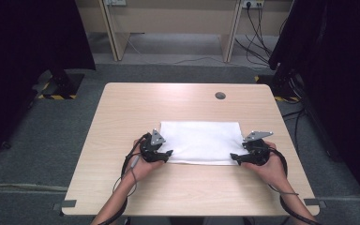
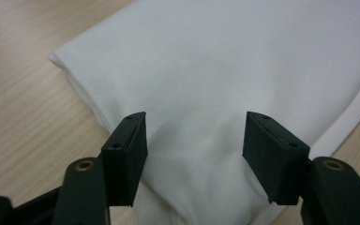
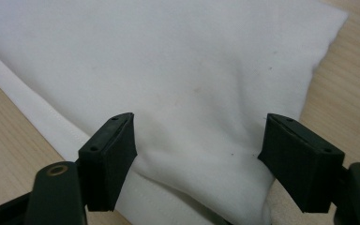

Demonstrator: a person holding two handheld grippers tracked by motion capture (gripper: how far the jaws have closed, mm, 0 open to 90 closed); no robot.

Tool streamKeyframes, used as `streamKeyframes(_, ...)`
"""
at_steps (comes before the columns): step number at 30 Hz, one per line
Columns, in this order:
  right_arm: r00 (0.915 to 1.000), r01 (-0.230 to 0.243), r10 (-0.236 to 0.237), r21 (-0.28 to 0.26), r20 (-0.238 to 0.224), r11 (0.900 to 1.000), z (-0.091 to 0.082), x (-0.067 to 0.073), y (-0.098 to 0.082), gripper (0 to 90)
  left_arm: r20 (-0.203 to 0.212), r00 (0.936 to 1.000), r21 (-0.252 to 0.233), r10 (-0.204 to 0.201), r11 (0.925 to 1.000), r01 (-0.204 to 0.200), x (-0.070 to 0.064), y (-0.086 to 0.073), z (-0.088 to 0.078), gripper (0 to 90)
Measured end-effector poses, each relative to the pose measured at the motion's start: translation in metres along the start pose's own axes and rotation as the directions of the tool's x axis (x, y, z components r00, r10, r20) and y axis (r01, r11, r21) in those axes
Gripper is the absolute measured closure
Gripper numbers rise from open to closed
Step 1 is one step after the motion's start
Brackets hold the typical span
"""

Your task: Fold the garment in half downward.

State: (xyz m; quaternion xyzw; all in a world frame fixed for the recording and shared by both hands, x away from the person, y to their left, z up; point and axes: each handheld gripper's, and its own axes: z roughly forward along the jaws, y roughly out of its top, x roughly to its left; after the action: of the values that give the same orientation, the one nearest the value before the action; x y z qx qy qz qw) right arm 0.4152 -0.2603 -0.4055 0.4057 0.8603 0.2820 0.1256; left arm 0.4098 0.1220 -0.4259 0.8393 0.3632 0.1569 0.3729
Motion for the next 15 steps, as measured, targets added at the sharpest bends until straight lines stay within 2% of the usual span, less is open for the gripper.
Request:
streamKeyframes(7, 0.9995, -0.028, 0.028, -0.013, -0.013, 1.0, -0.004, 0.001, 0.001, 19.1, -0.022, 0.9996, -0.044, -0.019, 0.9989, 0.018, 0.0, 0.002, -0.012, 24.5)
streamKeyframes(11, 0.9982, -0.048, 0.047, -0.032, -0.037, 0.998, -0.013, 0.003, 0.0, 16.9, -0.026, 0.9994, -0.054, -0.021, 0.9983, 0.02, 0.0, 0.001, -0.017, 23.2)
streamKeyframes(12, 0.9982, -0.048, 0.047, -0.032, -0.037, 0.998, -0.013, 0.003, 0.0, 15.8, -0.03, 0.9993, -0.067, -0.023, 0.9975, 0.021, 0.0, -0.001, -0.025, 23.2)
streamKeyframes(14, 0.9975, -0.053, 0.051, -0.042, -0.049, 0.998, -0.018, 0.004, 0.0, 15.8, -0.03, 0.9993, -0.067, -0.023, 0.9975, 0.021, 0.0, -0.001, -0.025, 22.6)
streamKeyframes(15, 0.9975, -0.053, 0.051, -0.042, -0.049, 0.998, -0.018, 0.004, 0.0, 14.6, -0.033, 0.999, -0.082, -0.031, 0.9963, 0.028, 0.0, -0.003, -0.034, 22.6)
